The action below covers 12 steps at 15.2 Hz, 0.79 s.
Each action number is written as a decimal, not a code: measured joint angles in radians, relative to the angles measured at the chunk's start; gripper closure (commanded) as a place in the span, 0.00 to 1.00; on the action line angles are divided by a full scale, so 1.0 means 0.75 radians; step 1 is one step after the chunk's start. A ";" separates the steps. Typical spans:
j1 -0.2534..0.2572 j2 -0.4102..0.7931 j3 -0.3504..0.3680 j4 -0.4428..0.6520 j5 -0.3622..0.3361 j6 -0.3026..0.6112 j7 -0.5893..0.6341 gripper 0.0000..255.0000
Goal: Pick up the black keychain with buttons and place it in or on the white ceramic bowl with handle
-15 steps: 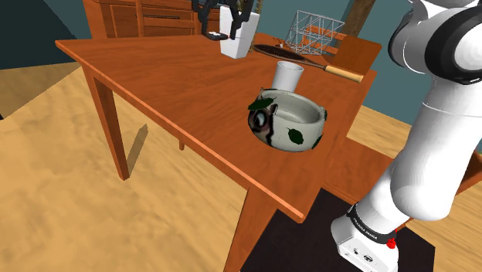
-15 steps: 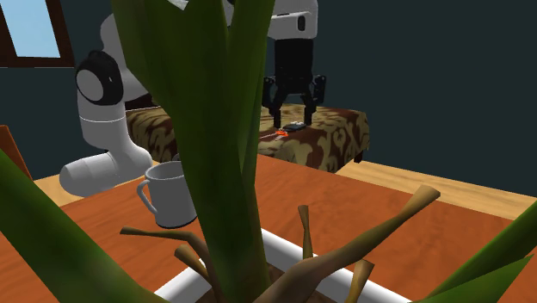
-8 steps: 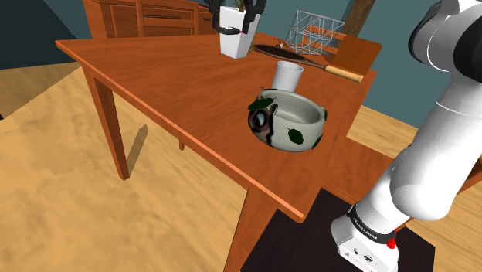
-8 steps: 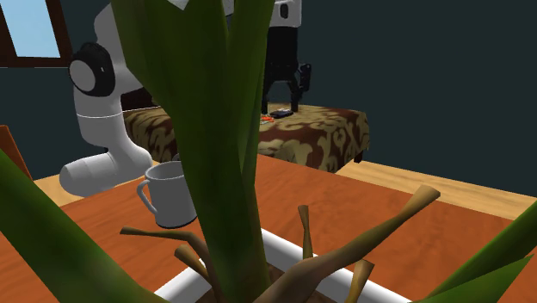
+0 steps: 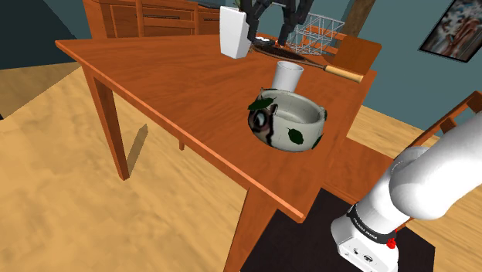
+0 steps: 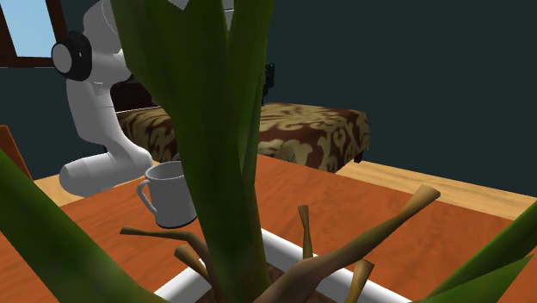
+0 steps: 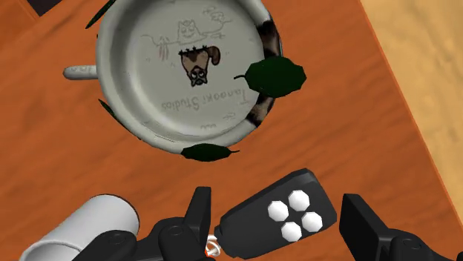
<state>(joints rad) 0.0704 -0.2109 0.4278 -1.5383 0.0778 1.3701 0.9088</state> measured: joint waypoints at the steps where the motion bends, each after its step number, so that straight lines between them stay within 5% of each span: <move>1: 0.004 -0.056 -0.007 -0.047 0.022 -0.005 -0.001 1.00; 7: 0.047 -0.340 -0.041 -0.254 0.123 -0.062 0.005 1.00; 12: 0.062 -0.415 -0.046 -0.391 0.145 0.001 -0.003 1.00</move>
<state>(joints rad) 0.1166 -0.5219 0.3935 -1.8319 0.1867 1.3710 0.9066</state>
